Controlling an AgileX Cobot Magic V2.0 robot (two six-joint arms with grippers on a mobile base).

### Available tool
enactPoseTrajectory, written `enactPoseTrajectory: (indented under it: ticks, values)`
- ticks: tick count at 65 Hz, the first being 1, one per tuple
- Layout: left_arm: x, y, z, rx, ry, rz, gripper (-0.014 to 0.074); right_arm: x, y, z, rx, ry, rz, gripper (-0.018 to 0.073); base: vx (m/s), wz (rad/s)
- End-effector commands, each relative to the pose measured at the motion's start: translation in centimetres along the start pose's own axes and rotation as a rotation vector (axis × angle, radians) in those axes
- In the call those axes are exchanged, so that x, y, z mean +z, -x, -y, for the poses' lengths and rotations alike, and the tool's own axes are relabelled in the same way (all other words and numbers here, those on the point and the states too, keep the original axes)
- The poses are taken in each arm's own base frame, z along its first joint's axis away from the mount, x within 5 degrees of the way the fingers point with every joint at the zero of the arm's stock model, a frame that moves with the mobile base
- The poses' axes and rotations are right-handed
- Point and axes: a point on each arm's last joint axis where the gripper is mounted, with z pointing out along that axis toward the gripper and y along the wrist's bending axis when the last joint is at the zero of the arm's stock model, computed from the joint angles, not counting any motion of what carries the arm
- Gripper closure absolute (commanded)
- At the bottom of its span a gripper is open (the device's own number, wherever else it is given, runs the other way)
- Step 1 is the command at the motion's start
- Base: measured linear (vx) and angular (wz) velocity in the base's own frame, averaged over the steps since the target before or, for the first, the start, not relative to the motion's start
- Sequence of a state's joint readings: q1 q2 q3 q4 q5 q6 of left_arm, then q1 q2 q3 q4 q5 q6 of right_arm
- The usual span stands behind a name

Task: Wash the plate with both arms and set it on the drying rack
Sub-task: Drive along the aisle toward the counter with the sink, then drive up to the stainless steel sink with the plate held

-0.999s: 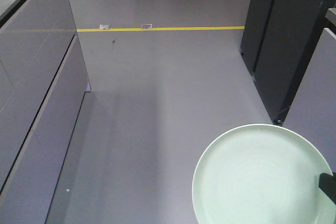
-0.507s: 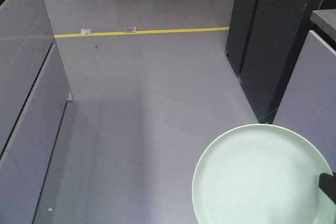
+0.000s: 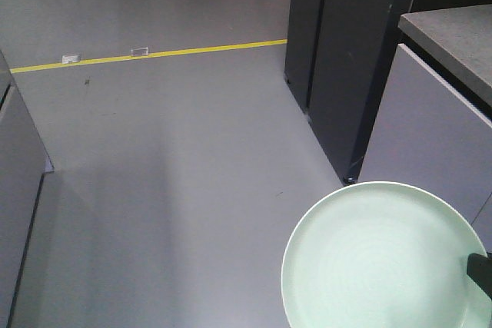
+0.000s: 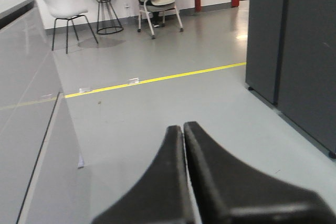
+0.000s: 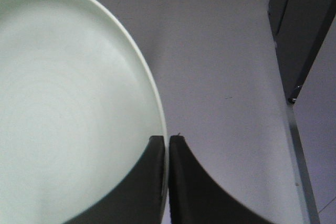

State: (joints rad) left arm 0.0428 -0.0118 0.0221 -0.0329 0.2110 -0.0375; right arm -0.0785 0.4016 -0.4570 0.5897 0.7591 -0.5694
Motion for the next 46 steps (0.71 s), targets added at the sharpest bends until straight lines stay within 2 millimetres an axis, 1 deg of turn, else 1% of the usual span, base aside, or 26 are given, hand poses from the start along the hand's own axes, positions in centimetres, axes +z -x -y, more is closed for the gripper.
enactPoseTrajectory:
  ticks: [1, 46]
  values:
    - [-0.32, 1.39, 0.08, -0.009, -0.005, 0.105, 0.0603, -0.4, 1.32, 0.12, 0.012, -0.022, 0.085, 0.0561, 0.13, -0.24]
    - [-0.32, 1.39, 0.08, -0.009, -0.005, 0.105, 0.0603, -0.4, 1.32, 0.12, 0.012, -0.022, 0.085, 0.0561, 0.13, -0.23]
